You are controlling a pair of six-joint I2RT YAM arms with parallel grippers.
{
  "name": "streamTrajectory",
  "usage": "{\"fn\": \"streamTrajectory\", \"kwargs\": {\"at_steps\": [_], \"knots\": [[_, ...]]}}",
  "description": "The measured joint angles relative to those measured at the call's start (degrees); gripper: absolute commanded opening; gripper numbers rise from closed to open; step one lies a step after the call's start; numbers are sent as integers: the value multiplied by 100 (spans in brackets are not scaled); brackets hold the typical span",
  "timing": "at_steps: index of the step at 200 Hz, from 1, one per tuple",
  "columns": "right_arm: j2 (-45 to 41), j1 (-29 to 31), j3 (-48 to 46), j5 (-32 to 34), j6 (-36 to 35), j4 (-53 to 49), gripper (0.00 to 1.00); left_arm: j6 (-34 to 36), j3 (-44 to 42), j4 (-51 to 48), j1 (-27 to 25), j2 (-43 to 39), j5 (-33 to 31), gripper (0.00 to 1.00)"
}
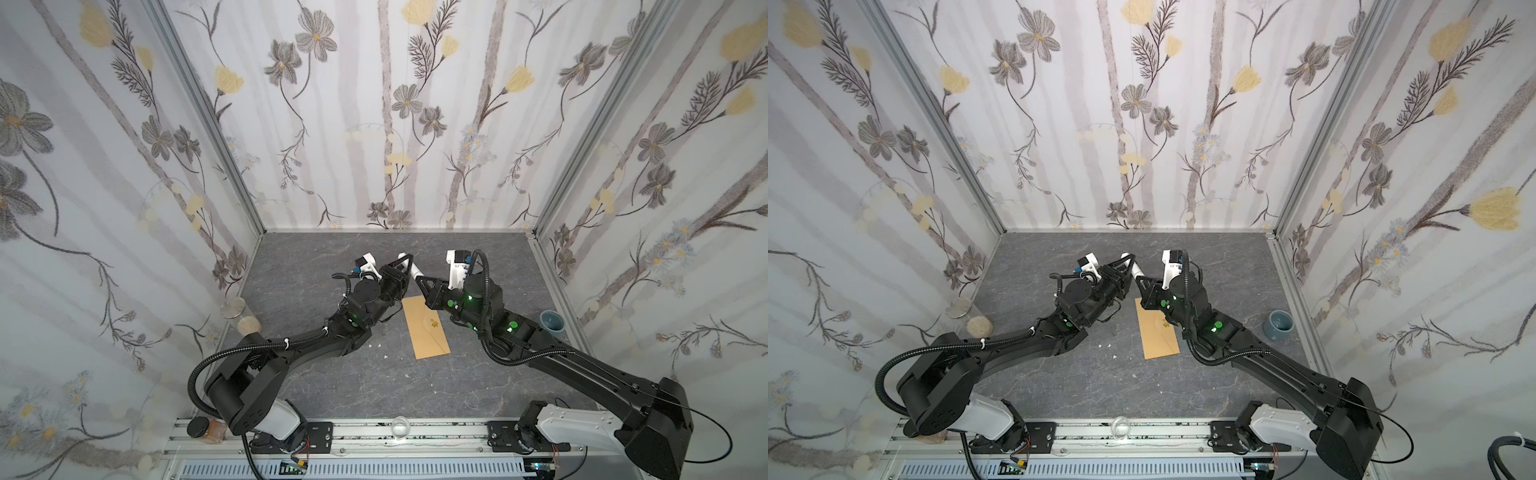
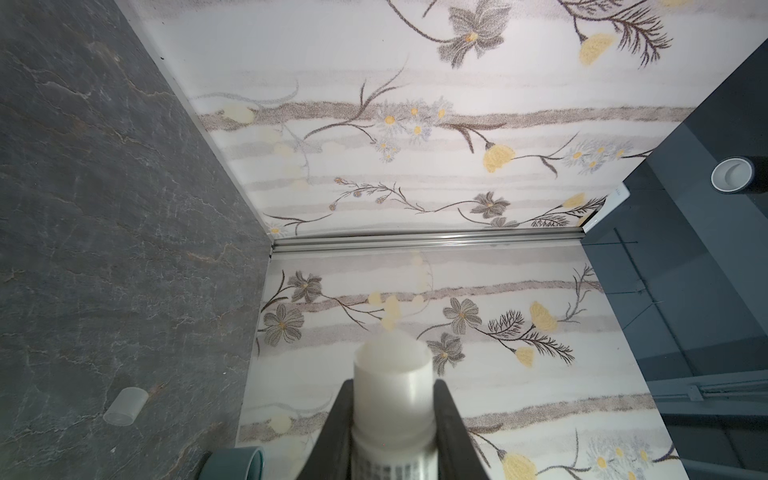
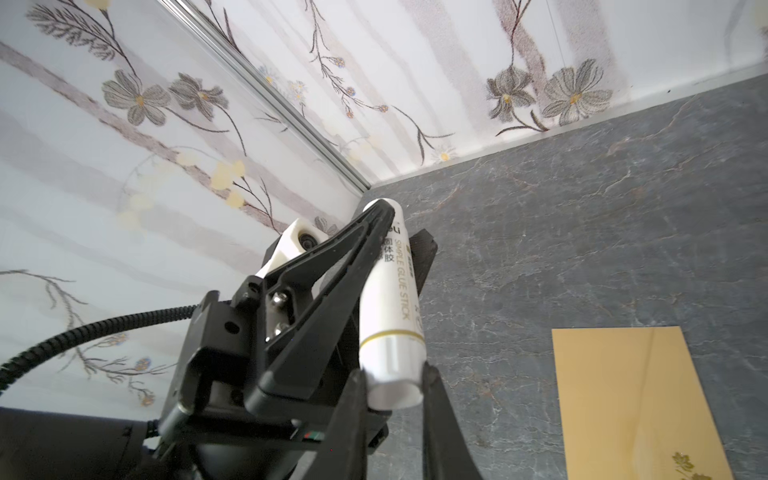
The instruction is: Place the letter into the envelope and seal it
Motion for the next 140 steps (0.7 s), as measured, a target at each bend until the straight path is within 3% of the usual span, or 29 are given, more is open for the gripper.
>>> {"fn": "streamTrajectory", "kwargs": {"at_steps": [64,140], "knots": [[389,866,693,1963,-1853,-942,4,-39,55,-136,-15,-31,107,0],[1054,1912,756,4647,-4494,-756,3,-74,129,-446,-52,-33,411,0]]}}
